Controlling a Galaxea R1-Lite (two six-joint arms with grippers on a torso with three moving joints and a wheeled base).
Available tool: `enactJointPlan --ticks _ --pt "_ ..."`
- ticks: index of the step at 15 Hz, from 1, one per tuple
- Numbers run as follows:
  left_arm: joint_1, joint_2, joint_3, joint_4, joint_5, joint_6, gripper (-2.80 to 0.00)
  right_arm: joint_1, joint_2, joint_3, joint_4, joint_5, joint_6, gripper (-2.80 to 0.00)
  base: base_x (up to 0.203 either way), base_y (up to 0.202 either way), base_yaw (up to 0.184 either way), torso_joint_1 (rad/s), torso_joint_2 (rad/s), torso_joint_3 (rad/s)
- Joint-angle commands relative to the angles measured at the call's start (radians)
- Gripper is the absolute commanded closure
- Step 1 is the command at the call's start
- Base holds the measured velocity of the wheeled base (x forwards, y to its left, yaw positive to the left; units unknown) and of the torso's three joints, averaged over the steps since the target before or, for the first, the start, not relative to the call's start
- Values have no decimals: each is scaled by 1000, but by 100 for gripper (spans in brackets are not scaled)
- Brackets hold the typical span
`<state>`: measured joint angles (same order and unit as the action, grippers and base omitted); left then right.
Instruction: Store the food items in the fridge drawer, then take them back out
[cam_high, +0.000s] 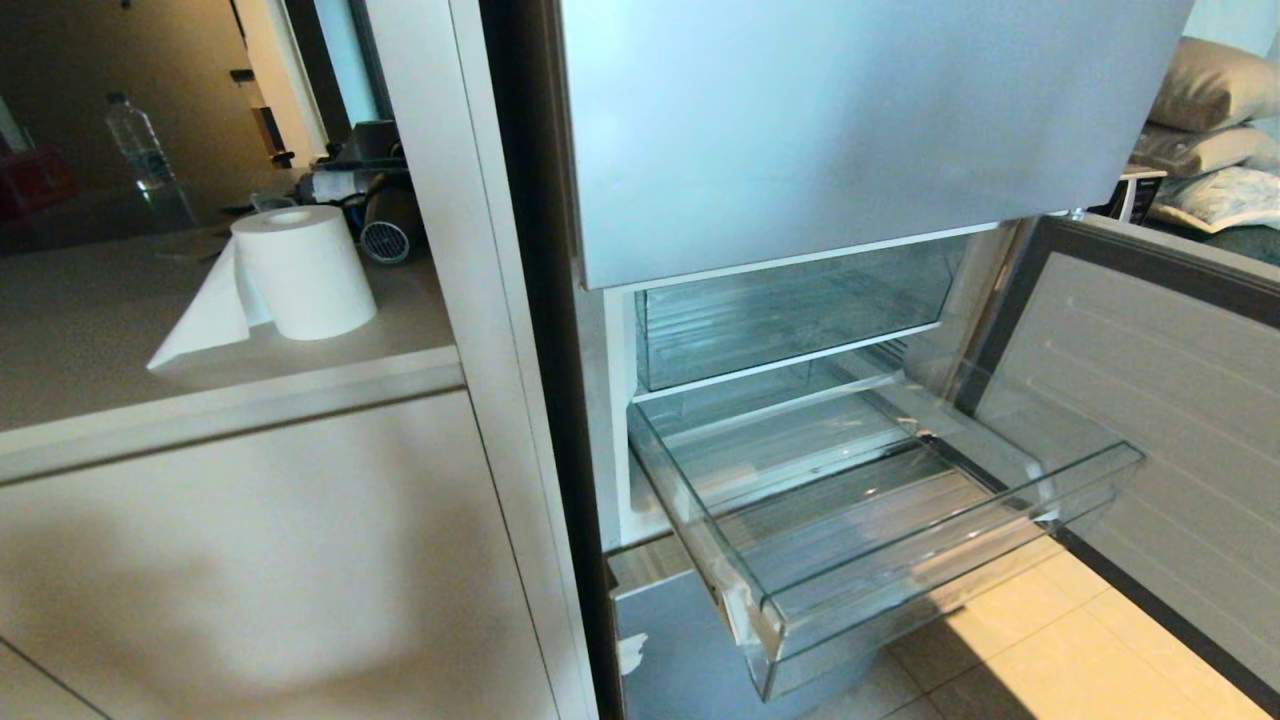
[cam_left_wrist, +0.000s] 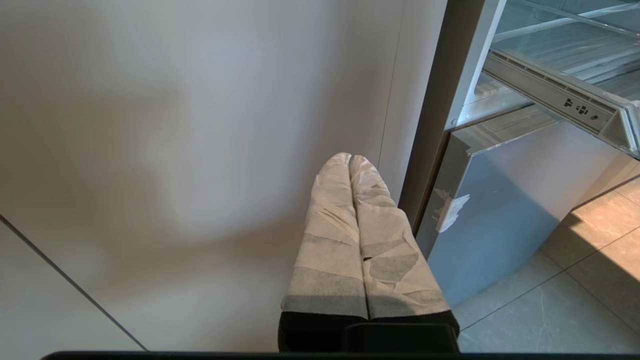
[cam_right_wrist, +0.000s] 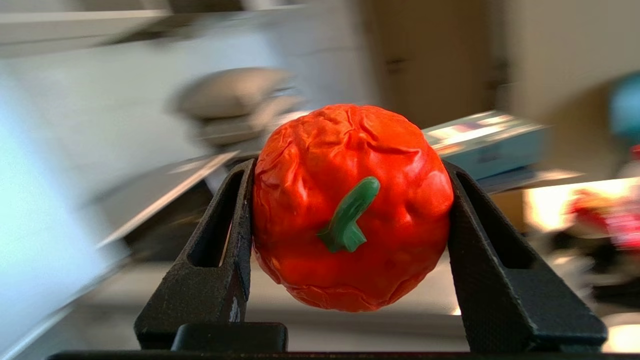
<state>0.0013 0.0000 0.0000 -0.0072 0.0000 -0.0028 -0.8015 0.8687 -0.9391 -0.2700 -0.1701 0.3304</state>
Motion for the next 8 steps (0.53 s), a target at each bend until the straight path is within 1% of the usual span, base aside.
enactJointPlan --ticks 1,3,5,8 --pt "0 2 2 0 0 0 0 -235 173 -39 -27 111 20 0 0 0 0 0 0 0" --pt "0 2 2 0 0 0 0 -388 277 -54 -73 198 48 0 0 0 0 0 0 0" --pt "0 2 2 0 2 0 0 -462 377 -59 -132 228 60 0 0 0 0 0 0 0" --pt "0 2 2 0 0 0 0 -558 509 -90 -209 240 96 0 0 0 0 0 0 0"
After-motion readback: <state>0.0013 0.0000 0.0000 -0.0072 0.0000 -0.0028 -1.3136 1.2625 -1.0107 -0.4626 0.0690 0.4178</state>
